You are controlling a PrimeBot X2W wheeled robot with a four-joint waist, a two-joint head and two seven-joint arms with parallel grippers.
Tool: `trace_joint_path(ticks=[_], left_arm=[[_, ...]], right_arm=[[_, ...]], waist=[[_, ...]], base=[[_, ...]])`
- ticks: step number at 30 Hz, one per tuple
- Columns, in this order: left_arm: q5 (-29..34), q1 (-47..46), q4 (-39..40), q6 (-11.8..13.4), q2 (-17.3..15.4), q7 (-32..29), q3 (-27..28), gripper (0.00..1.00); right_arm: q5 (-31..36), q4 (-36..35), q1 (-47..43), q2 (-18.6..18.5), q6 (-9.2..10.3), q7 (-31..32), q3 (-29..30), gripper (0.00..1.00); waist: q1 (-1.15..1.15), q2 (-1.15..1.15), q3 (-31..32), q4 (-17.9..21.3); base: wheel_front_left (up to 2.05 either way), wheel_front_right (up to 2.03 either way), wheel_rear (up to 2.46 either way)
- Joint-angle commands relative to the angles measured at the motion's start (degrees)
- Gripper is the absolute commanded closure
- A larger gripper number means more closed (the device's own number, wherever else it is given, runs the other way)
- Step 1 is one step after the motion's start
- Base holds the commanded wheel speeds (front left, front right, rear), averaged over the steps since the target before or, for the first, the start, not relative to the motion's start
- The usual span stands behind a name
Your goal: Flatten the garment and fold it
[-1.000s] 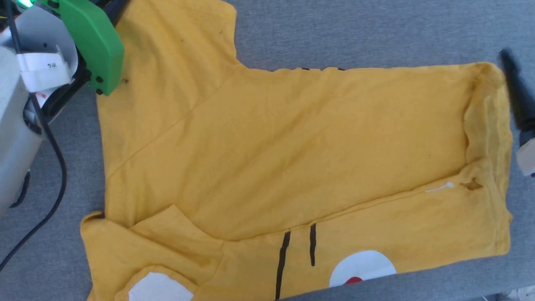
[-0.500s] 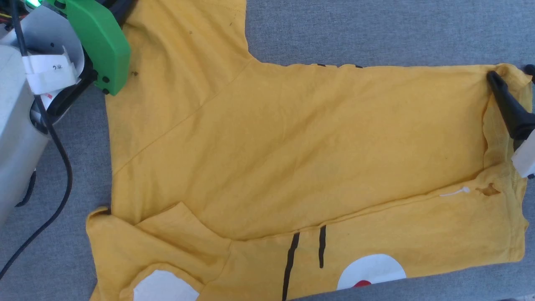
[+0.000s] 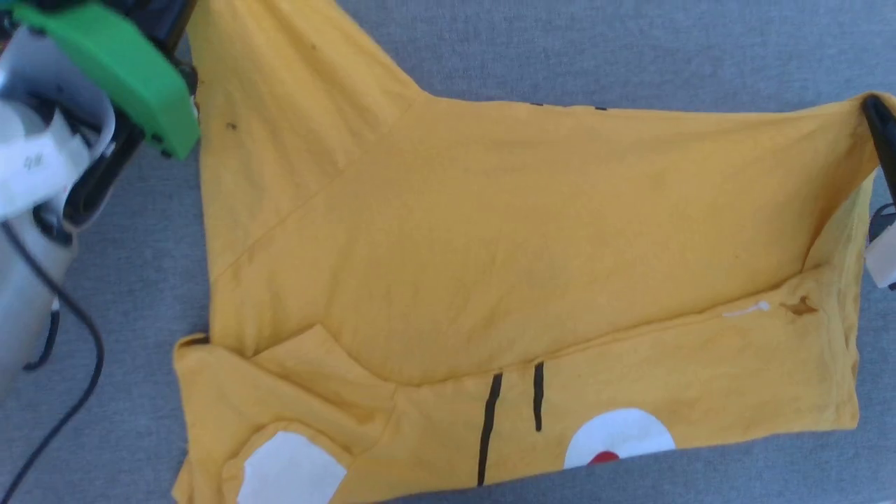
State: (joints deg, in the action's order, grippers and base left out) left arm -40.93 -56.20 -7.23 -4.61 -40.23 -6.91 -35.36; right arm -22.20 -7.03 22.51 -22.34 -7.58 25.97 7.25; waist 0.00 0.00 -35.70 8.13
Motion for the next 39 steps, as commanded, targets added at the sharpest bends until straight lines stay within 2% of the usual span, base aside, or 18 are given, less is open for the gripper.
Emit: trace_joint_path(ticks=[1,6,9,14,17,23,31,32,33,34,39], left_arm=[[-0.50,2.40,0.99,0.87,-0.83,2.25,1.18,1.00],[-2.35,12.34,7.21,3.45,-2.91,9.32,3.59,1.00],[-4.16,20.69,11.32,5.82,-4.05,13.19,4.76,1.00],[-6.29,34.75,15.97,9.83,-5.86,17.83,5.41,1.00],[-7.50,42.39,17.59,11.69,-5.83,19.28,4.84,1.00],[-7.78,49.09,15.29,12.26,-4.18,19.92,1.83,1.00],[-9.07,49.98,7.03,10.20,-0.63,17.62,-2.27,1.00],[-9.13,49.91,6.10,10.05,-0.10,17.51,-2.63,0.76],[-9.06,49.76,5.46,10.00,0.31,17.58,-2.83,0.52],[-8.95,49.50,4.93,10.07,0.91,18.02,-2.77,0.00],[-10.01,49.35,5.68,10.23,3.46,20.56,0.01,0.00]], right_arm=[[0.08,0.09,-0.73,-0.39,0.09,-0.88,0.34,1.00],[-0.80,-0.30,-5.92,-0.23,0.09,-2.87,1.05,1.00],[-1.18,-1.07,-10.37,0.80,0.09,-3.91,1.48,1.00],[-1.29,-2.41,-17.48,2.71,0.09,-5.15,2.03,1.00],[-1.77,-3.01,-21.83,4.20,0.09,-5.67,2.35,1.00],[-1.63,-1.48,-27.42,5.63,0.09,-6.19,1.32,1.00],[-1.14,4.82,-28.26,5.04,0.09,-7.87,-1.76,0.99],[-1.14,5.57,-28.04,4.99,0.09,-8.14,-2.01,0.32],[-1.03,6.15,-27.89,4.88,0.09,-8.29,-2.19,0.05],[-0.96,6.76,-27.64,4.83,0.09,-8.45,-2.39,0.00],[-3.00,6.65,-27.18,5.40,0.09,-8.93,-2.39,0.00]], waist=[[0.00,0.00,3.92,-1.26],[0.00,0.00,9.34,-3.04],[0.00,0.00,12.76,-4.07],[0.00,0.00,17.44,-5.16],[0.00,0.00,19.31,-5.68],[0.00,0.00,21.02,-6.22],[0.00,0.00,22.45,-5.44],[0.00,0.00,22.58,-5.23],[0.00,0.00,22.69,-5.09],[0.00,0.00,22.81,-4.91],[0.00,0.00,23.70,-4.13]], base=[[0.00,0.00,0.00],[0.00,0.00,0.00],[0.00,0.00,0.00],[0.00,0.00,0.00],[0.00,0.00,0.00],[0.00,0.00,0.00],[0.00,0.00,0.00],[0.00,0.00,0.00],[0.00,0.00,0.00],[0.00,0.00,0.00],[0.00,0.00,0.00]])
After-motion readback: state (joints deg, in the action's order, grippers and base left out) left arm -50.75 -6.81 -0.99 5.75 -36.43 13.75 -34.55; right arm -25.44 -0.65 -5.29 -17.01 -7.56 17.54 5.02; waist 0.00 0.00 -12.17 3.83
